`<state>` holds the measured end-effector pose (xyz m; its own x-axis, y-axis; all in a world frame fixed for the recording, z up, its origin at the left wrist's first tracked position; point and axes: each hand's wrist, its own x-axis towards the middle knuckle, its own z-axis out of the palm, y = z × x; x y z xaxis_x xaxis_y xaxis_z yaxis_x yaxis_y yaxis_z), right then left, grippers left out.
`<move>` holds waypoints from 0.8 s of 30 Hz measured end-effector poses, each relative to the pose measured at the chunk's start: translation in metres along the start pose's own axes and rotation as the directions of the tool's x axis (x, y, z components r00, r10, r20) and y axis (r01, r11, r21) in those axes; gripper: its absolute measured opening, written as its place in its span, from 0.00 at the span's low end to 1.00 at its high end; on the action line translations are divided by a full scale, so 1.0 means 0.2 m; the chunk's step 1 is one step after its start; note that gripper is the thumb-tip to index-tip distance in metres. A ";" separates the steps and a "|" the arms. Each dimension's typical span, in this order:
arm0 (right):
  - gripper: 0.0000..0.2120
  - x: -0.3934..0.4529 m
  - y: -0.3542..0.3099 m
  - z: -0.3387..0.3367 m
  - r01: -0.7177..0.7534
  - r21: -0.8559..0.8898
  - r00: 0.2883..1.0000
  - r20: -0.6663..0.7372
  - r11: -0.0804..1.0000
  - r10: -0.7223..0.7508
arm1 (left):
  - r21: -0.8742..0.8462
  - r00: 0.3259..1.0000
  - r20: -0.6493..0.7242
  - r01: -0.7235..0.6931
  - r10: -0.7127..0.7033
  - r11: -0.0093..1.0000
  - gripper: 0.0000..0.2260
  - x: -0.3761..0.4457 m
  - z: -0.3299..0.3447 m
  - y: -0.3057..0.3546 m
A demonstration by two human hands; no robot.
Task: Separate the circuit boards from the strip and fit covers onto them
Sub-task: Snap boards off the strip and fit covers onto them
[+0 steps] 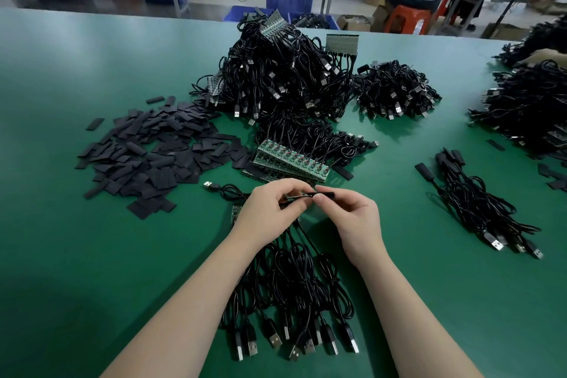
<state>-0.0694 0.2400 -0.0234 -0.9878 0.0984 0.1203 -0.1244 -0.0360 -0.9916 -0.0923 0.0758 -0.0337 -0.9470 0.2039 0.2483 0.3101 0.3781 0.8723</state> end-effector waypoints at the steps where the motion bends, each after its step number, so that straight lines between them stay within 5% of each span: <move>1: 0.12 0.00 0.00 0.00 -0.004 0.003 1.000 0.000 1.000 0.004 | 0.001 1.000 0.001 0.002 -0.002 1.000 0.08 0.00 0.00 0.00; 24: 0.09 0.01 0.03 -0.02 -0.021 0.007 0.999 0.030 1.000 0.020 | 0.073 1.000 0.007 -0.007 0.006 0.997 0.11 0.00 0.00 0.00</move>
<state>-0.0723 0.2440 -0.0302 -0.9925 0.0679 0.1015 -0.1046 -0.0451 -0.9935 -0.0927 0.0756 -0.0338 -0.9445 0.2125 0.2506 0.3216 0.4420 0.8373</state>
